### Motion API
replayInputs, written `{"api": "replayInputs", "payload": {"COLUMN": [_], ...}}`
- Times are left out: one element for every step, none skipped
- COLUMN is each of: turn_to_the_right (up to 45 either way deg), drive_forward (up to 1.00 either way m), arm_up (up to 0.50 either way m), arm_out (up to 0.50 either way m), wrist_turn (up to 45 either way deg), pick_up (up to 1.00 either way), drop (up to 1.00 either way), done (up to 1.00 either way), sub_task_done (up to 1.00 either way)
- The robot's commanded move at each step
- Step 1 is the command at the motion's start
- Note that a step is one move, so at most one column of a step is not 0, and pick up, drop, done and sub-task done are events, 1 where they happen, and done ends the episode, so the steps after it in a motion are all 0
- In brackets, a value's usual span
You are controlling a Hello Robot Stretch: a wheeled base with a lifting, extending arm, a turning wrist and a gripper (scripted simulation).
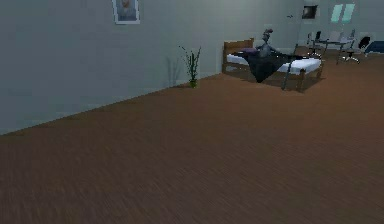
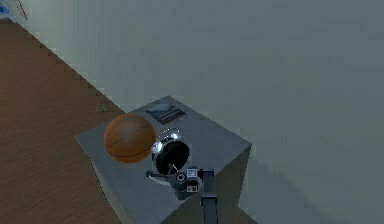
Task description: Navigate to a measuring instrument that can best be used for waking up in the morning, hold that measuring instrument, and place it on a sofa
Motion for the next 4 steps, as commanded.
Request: {"api": "replayInputs", "payload": {"turn_to_the_right": [0.0, 0.0, 0.0, 0.0], "drive_forward": [0.00, 0.00, 0.00, 0.00], "arm_up": [0.00, 0.10, 0.28, 0.00], "arm_out": [0.00, 0.00, 0.00, 0.00], "wrist_turn": [0.0, 0.0, 0.0, -45.0], "pick_up": [1.00, 0.00, 0.00, 0.00], "drop": [0.00, 0.00, 0.00, 0.00], "done": [0.00, 0.00, 0.00, 0.00], "sub_task_done": [0.00, 0.00, 0.00, 0.00]}}
